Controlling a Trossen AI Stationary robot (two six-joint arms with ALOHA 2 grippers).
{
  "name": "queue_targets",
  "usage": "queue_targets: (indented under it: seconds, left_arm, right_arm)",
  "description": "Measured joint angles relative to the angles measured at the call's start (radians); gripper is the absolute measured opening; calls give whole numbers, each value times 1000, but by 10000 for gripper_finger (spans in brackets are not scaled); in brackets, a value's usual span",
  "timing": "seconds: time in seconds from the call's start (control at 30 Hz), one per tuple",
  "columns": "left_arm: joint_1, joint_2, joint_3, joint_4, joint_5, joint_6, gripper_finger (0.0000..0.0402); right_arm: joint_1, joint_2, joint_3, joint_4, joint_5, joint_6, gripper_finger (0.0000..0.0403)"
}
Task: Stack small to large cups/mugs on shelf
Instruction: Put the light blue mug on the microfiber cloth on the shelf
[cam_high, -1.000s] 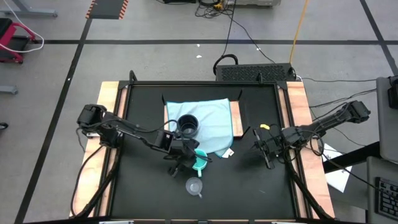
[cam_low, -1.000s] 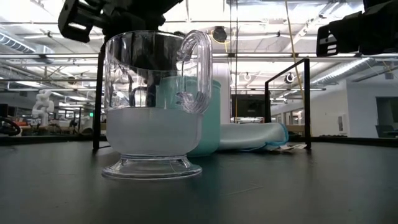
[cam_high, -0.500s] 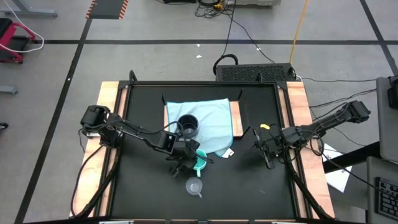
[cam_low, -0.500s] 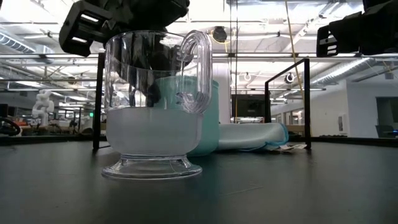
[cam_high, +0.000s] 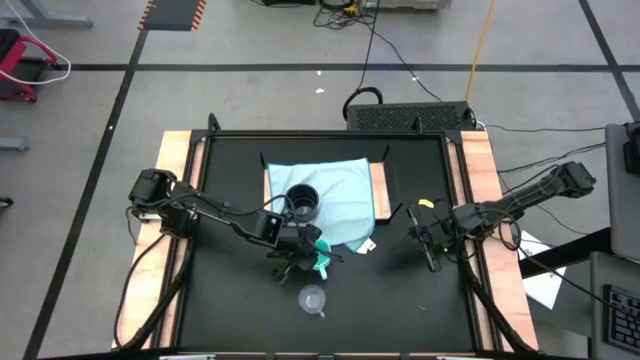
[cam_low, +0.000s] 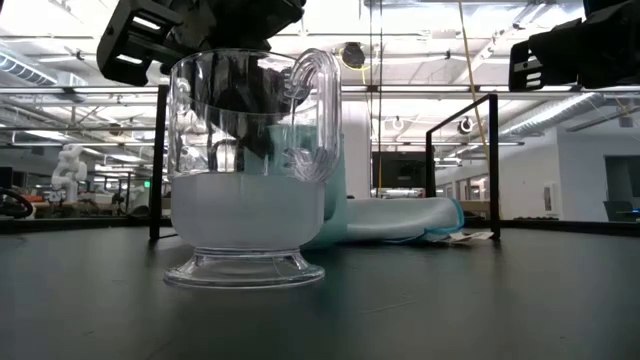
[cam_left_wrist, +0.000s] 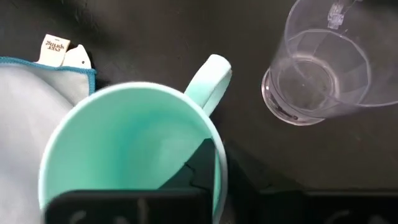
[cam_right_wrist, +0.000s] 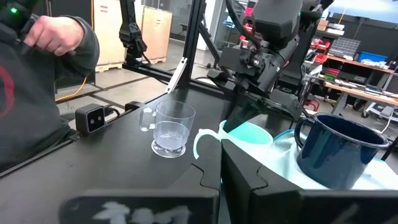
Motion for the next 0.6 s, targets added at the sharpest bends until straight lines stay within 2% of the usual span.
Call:
queue_targets:
  seconds: [0.07, 0.3, 0.6]
  left_arm:
    - [-2, 0, 0, -1, 1, 0, 10]
    - [-17, -14, -1, -8, 0, 38, 8]
    - [-37, -146, -1, -59, 0, 45, 6]
  right_arm:
    - [0, 0, 0, 0, 0, 0, 0]
    - [0, 0, 0, 0, 0, 0, 0]
    - [0, 0, 0, 0, 0, 0, 0]
